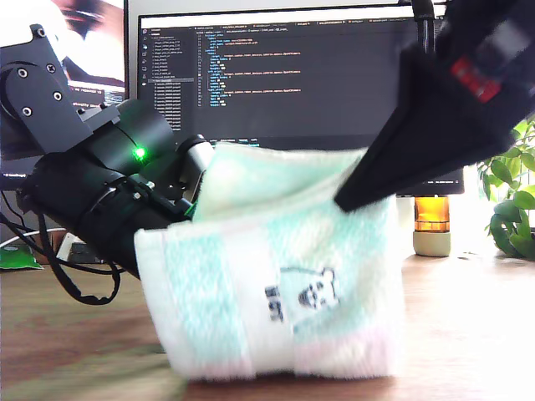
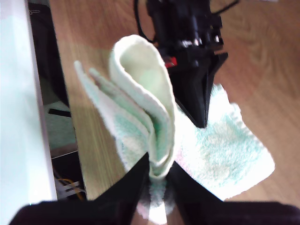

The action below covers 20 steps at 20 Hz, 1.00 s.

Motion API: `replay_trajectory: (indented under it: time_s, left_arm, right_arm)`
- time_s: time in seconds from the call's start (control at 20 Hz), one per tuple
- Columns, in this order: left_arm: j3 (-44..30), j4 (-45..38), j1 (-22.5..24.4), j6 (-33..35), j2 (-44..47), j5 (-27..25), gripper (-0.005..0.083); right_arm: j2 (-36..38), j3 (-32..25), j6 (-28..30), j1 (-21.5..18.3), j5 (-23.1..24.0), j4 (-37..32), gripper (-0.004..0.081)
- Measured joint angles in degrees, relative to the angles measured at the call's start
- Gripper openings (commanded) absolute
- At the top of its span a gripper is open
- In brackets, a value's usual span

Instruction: Fold the tea towel to a neat square and place it to the right

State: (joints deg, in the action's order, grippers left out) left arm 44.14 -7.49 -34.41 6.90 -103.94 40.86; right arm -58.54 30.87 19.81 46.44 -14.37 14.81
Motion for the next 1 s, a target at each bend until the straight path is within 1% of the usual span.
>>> replay_trajectory:
  time_s: [0.1, 0.25, 0.4, 0.55, 0.75, 1.0]
  left_arm:
    - [0.0, 0.7, -0.2, 0.0, 0.0, 0.2, -0.0021]
    - [0.3, 1.5, -1.1, 0.2, 0.1, 0.2, -0.0021]
    - [0.3, 3.8, -1.7, 0.3, 0.1, 1.6, -0.0021]
    - [0.4, 5.8, -1.8, 2.3, 0.8, 1.7, -0.0021]
    - [-0.2, 7.1, -1.0, 2.3, 2.6, 0.9, -0.0021]
    - [-1.5, 9.2, 1.8, 2.3, 10.6, -1.0, -0.0021]
  right_arm:
    - [-2.1, 0.4, -0.3, -0.8, -0.1, -0.2, -0.0011]
    - [-5.7, 2.6, -0.3, -3.3, -1.3, -0.2, -0.0011]
    - [-7.3, 4.0, -0.3, -5.9, -1.7, -0.2, -0.0011]
    - [-7.7, 4.1, -0.3, -8.0, -3.1, -0.2, -0.0011]
    - [-7.8, 4.6, -0.4, -9.2, -3.2, 0.0, -0.0011]
    - [-8.4, 4.7, -0.9, -9.7, -3.3, -0.3, -0.0011]
